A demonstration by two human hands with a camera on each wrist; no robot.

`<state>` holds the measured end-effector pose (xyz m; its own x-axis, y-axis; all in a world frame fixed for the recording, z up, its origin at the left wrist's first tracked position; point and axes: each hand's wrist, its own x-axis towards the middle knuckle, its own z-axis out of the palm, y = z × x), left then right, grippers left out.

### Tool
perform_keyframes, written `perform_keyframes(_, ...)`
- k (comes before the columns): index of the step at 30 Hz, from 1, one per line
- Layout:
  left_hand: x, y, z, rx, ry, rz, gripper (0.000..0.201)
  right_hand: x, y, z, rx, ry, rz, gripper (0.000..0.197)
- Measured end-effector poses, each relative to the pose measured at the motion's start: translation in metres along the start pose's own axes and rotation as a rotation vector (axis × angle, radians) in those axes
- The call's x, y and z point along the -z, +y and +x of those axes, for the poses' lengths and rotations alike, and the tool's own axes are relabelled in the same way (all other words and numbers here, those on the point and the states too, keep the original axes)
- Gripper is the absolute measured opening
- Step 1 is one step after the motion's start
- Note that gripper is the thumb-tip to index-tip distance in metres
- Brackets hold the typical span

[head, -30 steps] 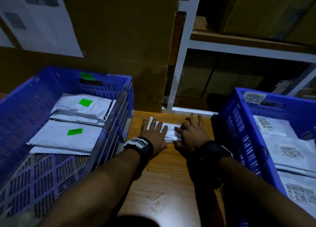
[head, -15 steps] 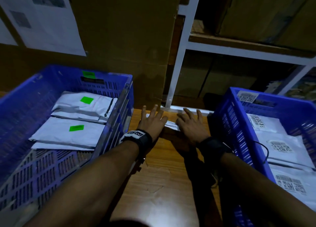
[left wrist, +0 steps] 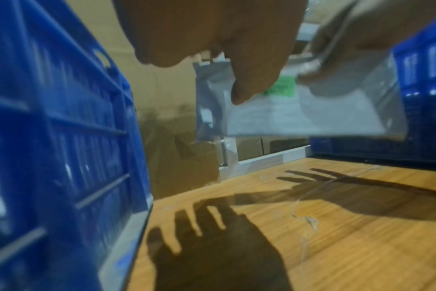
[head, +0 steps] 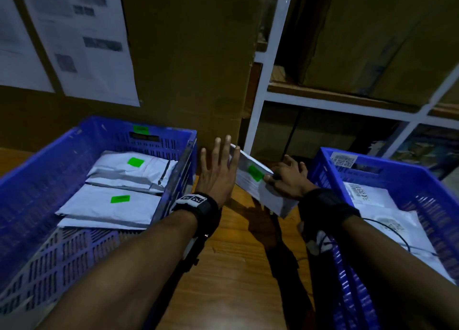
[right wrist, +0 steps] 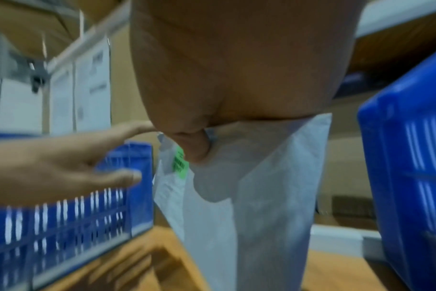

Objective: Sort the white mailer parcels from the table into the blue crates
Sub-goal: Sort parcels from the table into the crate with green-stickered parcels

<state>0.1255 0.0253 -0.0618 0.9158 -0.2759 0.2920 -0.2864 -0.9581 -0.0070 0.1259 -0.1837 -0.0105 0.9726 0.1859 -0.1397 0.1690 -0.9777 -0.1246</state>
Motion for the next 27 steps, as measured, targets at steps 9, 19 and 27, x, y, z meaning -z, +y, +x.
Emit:
perform_keyframes(9, 0.032, 0.012, -0.016, 0.033, 0.302, 0.007, 0.103, 0.039, -0.016, -0.033, 0.076, 0.156, -0.013, 0.041)
perform_keyframes(19, 0.116, 0.031, -0.021, 0.204, 0.375, 0.02, 0.096, 0.086, -0.064, -0.062, 0.156, 0.361, -0.117, 0.044)
perform_keyframes(27, 0.161, -0.032, -0.043, 0.201, 0.326, 0.11, 0.096, 0.09, -0.125, -0.071, 0.205, 0.471, -0.305, 0.051)
